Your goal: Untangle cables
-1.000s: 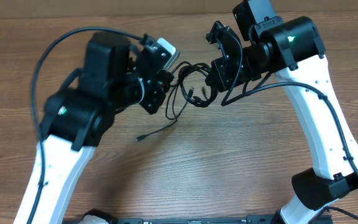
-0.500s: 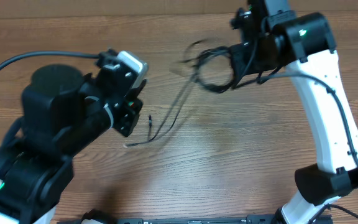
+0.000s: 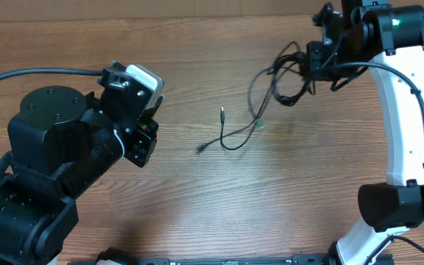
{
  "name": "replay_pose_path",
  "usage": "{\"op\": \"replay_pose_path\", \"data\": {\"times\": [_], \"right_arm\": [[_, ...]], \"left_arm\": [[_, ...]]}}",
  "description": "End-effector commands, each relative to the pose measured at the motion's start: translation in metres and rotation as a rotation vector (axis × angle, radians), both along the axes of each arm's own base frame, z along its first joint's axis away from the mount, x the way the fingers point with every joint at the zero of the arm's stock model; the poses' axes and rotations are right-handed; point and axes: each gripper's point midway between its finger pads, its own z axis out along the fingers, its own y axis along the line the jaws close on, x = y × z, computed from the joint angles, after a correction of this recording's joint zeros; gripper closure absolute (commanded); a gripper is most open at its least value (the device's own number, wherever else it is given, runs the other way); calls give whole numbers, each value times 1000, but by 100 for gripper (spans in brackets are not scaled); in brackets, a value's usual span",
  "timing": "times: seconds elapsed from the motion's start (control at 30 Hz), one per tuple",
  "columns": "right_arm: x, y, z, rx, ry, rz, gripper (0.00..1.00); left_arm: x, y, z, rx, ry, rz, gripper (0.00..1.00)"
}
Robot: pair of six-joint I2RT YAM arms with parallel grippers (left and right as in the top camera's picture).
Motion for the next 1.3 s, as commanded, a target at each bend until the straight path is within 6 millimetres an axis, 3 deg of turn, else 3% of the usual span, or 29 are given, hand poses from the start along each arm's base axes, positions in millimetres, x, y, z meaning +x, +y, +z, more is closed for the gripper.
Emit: {"op": "replay_pose_path", "data": {"times": [0.0,0.13,0.37,0.5,0.77,0.83,1.03,1.27], "right_arm": [[-20,48,23,205,-29,209,96],[-40,71,28,269,1,316,96],[-75,114,31,305,17,516,96],[-90,134,30,283,3,622,96],[-109,155,25,223,-43,783,96],[-109,154,22,181,-49,791,96],[-112,160,21,125,-89,842,96],[-105,166,38,44,-202,861,96]], "left_arm": [[4,0,4,-17,3,23,71],[16,-5,-7,-59,73,60,58],[47,-16,-37,-166,253,175,59],[62,-10,-54,-224,335,319,58],[68,1,-65,-332,427,476,53],[65,7,-72,-347,469,520,54],[63,9,-96,-347,582,597,76],[73,-17,-124,-356,727,538,86]]}}
